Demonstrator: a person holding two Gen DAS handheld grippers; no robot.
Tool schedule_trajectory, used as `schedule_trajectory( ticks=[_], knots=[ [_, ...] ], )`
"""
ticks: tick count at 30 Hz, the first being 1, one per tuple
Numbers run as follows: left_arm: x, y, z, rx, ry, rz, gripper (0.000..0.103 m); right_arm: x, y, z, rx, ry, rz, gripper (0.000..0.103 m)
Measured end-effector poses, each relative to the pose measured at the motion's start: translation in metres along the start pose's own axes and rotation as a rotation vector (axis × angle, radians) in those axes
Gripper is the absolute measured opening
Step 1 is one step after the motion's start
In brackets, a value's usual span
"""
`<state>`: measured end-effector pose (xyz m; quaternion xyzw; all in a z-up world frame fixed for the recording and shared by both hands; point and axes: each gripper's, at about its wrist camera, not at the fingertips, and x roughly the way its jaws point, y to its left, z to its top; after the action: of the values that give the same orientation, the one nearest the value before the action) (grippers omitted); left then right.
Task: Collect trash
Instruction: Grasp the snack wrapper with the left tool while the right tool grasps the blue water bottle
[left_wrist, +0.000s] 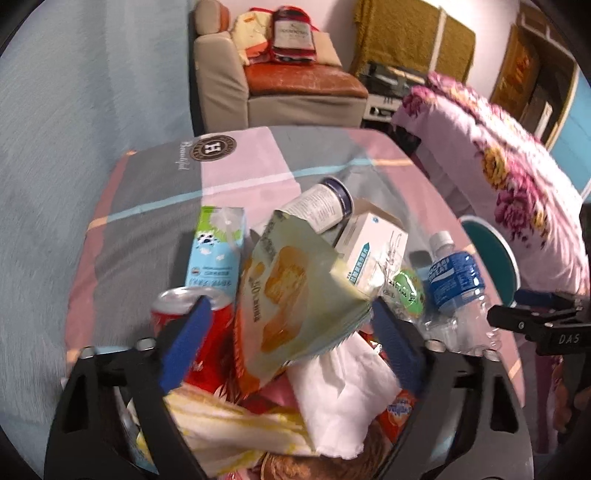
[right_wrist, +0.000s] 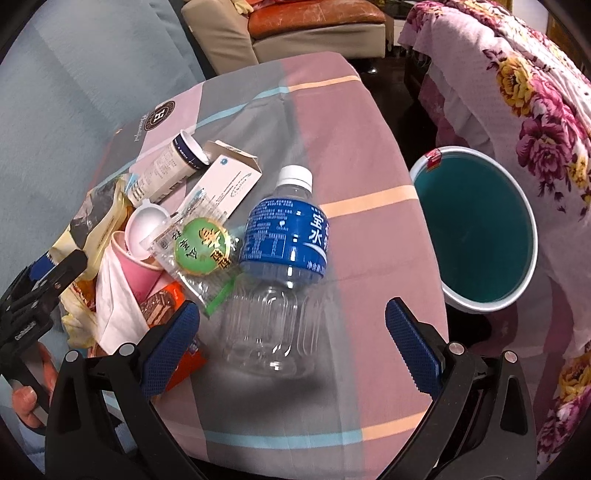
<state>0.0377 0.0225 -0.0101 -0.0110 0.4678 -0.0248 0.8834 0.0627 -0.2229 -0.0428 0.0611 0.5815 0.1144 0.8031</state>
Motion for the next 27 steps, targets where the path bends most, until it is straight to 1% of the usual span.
schedule_trajectory(
  ticks=[2,3,4,6,8,13,14,15,16,17,20,22,27],
  knots=[
    [0.01,-0.001,0.002,0.006,0.029,-0.006,0.045,0.007,-0.001,0.003,0.002,0.018,0.008,0.097],
    [0.013,0.0,0.001,0.0,0.041,-0.014,0.036,0.01,-0.001,0.005,0.002,0.023,0.011,0.097],
    [0.017,0.001,0.002,-0.007,0.052,-0.017,0.031,0.013,-0.002,0.007,0.002,0.027,0.01,0.097],
    [0.019,0.005,0.003,-0.014,0.047,-0.017,0.028,0.02,-0.004,0.011,0.004,0.036,0.011,0.097],
    [0.014,0.008,0.004,-0.023,0.025,-0.025,0.023,0.026,-0.005,0.015,0.009,0.045,0.018,0.097],
    [0.002,0.02,0.01,-0.067,-0.004,-0.063,0.019,0.043,-0.006,0.022,0.02,0.077,0.05,0.097],
    [0.001,0.023,0.011,-0.082,-0.003,-0.074,0.019,0.047,-0.005,0.023,0.019,0.079,0.061,0.095],
    [-0.001,0.026,0.011,-0.097,-0.003,-0.087,0.018,0.05,-0.004,0.022,0.015,0.082,0.072,0.083],
    [-0.003,0.028,0.012,-0.108,-0.003,-0.099,0.018,0.053,-0.003,0.022,0.01,0.09,0.09,0.065],
    [-0.006,0.03,0.013,-0.117,-0.008,-0.109,0.018,0.056,-0.005,0.021,0.021,0.097,0.124,0.064],
    [-0.02,0.026,0.017,-0.107,-0.04,-0.115,0.018,0.05,-0.003,0.017,0.006,0.063,0.139,0.064],
    [-0.027,0.022,0.021,-0.097,-0.056,-0.119,0.018,0.045,-0.007,0.016,0.027,0.056,0.166,0.064],
    [-0.053,0.008,0.031,-0.089,-0.107,-0.182,0.018,0.02,-0.018,0.015,0.057,-0.004,0.202,0.063]
  ],
)
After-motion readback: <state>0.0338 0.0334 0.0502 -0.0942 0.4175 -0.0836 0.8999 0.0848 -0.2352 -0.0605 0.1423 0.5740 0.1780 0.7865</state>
